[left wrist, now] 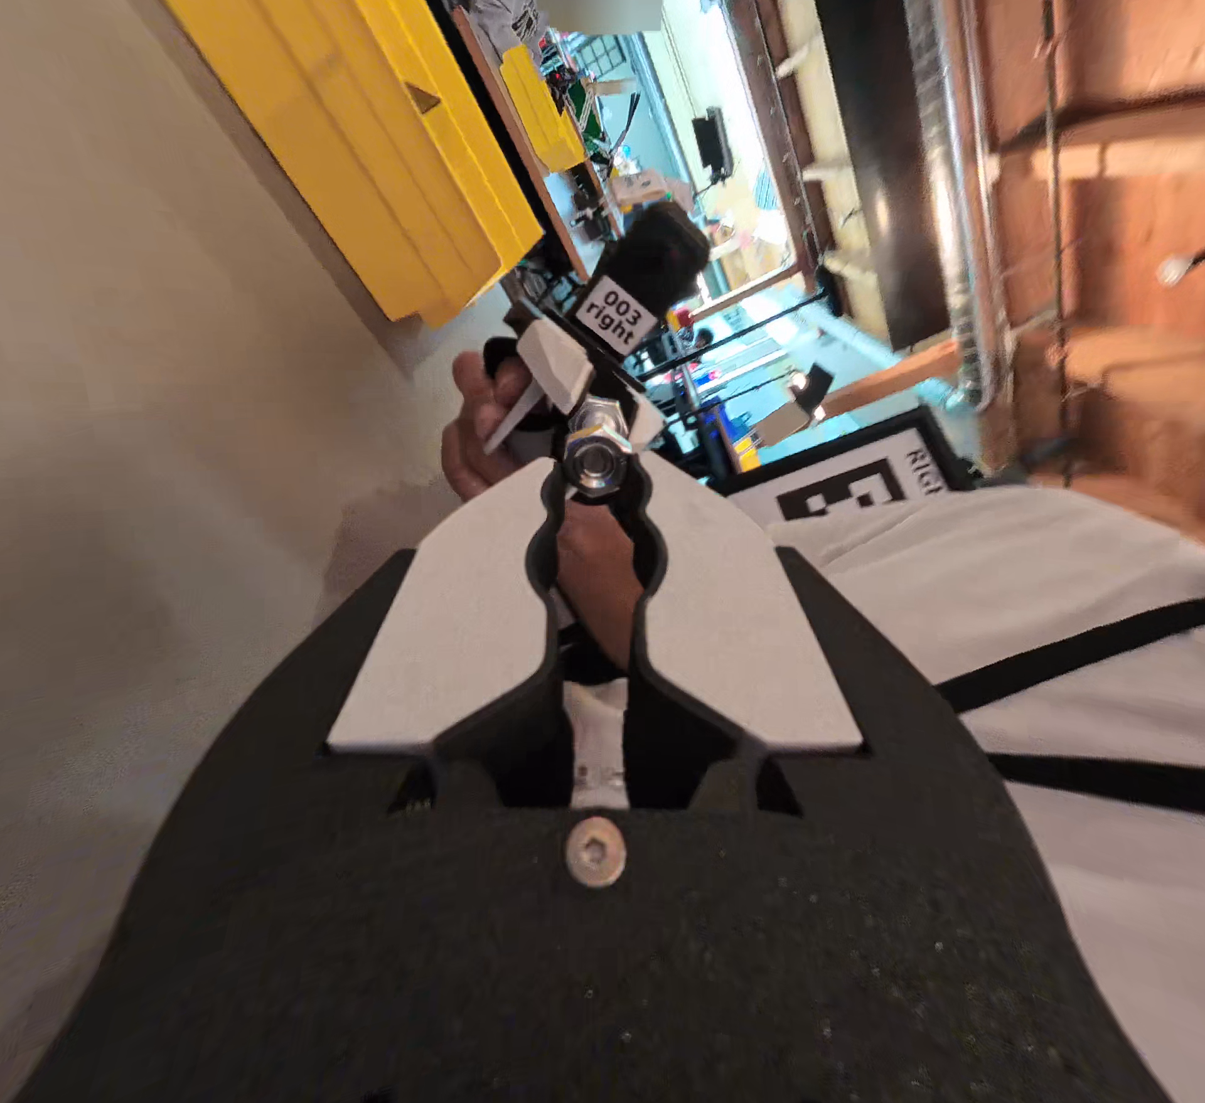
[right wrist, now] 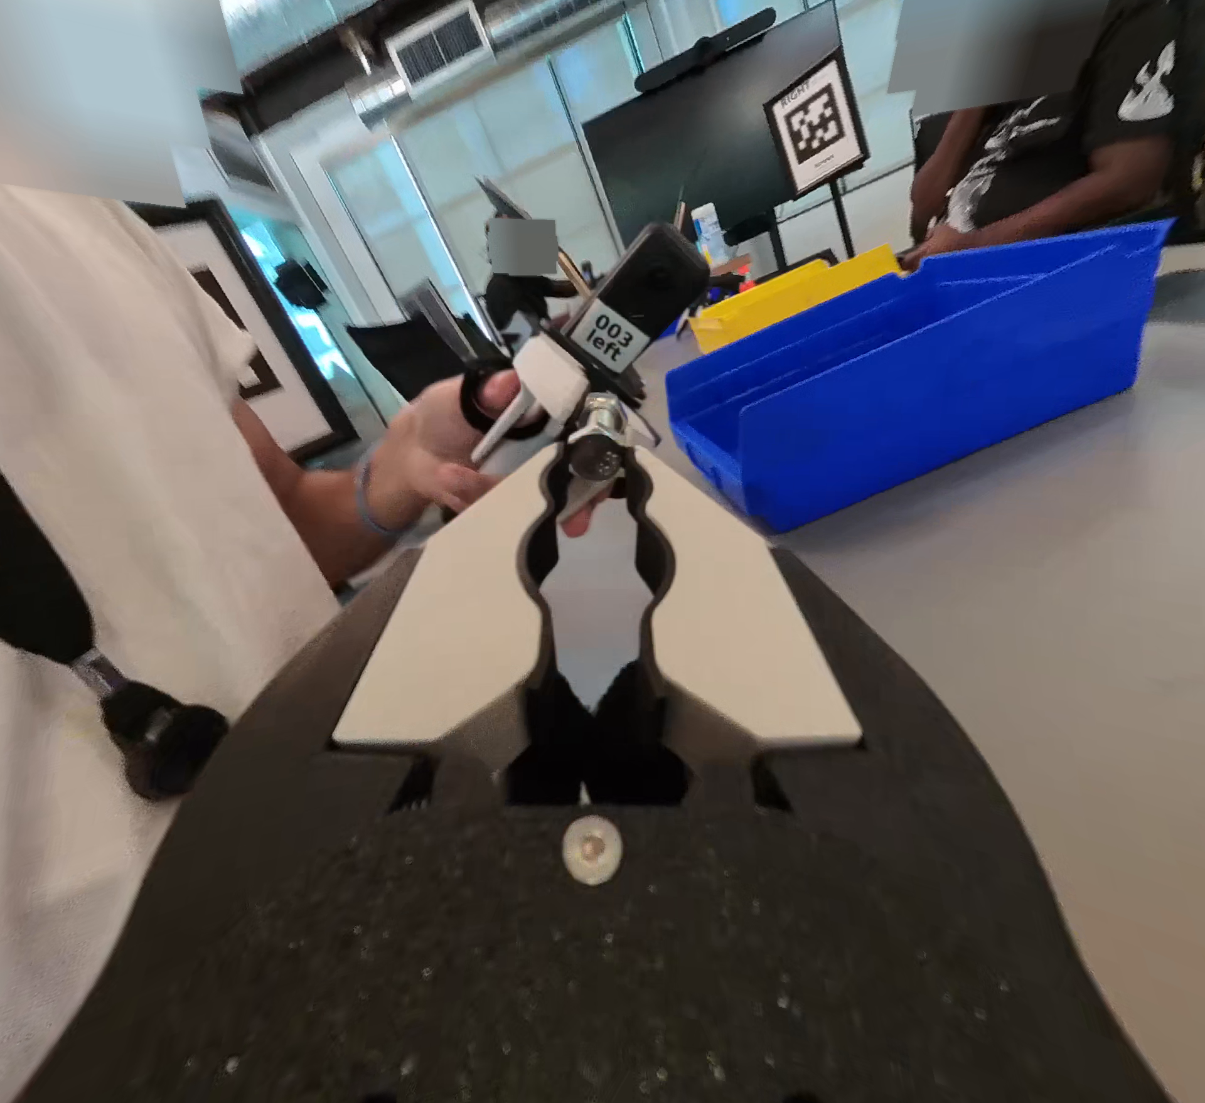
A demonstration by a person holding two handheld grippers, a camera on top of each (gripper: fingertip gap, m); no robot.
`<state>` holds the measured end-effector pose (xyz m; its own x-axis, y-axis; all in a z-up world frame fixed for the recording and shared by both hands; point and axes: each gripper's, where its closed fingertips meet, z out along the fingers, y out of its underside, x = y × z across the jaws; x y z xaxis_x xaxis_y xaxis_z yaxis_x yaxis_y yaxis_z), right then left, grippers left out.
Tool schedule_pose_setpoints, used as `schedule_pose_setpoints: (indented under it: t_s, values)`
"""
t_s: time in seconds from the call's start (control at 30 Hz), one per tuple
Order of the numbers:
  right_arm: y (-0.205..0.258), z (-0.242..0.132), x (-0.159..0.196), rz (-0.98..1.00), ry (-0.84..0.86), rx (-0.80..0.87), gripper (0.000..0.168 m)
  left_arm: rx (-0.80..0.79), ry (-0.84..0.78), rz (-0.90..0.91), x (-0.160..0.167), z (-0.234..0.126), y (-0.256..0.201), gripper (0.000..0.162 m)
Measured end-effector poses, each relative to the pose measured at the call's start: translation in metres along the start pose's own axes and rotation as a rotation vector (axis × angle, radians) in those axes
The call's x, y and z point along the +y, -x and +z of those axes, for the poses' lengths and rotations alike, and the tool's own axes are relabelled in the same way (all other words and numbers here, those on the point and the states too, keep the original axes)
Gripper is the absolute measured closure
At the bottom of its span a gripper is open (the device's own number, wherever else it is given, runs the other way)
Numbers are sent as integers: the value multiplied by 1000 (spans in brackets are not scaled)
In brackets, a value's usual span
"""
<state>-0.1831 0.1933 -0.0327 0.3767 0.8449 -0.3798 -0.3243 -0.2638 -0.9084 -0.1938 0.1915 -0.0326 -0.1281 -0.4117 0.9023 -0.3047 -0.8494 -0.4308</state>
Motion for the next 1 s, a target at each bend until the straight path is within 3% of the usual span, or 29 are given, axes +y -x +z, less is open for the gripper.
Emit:
schedule_pose_setpoints:
  t_s: [0.07, 0.17, 0.23, 0.33, 0.47, 0.6, 0.73, 0.9, 1.0]
  values:
    - [-1, 2, 4, -65, 41, 18, 152, -18, -22, -41, 1, -2, 3, 145]
    - [0, 4, -1, 49, -4, -23, 152, -40, -20, 91, 0, -3, 0, 144]
    - [-1, 3, -5, 147, -57, -50, 152, -64, 3, 262, 0, -2, -5, 141]
    - [-3, 1, -8, 277, -93, -96, 152, -148, 48, 585, 1, -2, 1, 113]
    - [-9, 5, 1, 452, -82, -127, 152, -283, 198, 981, 6, -8, 19, 104]
    - [-11, 7, 6, 710, -125, -234, 153, -368, 272, 1358, 3, -15, 21, 105]
    - [-15, 8, 15, 949, -145, -330, 152, -433, 371, 1619, -1, -21, 18, 116]
    - [-13, 11, 25, 1004, -114, -352, 152, -530, 432, 1884, -6, -22, 23, 126]
    - [-10, 15, 25, 996, -90, -359, 152, -522, 509, 1925, -2, -23, 30, 128]
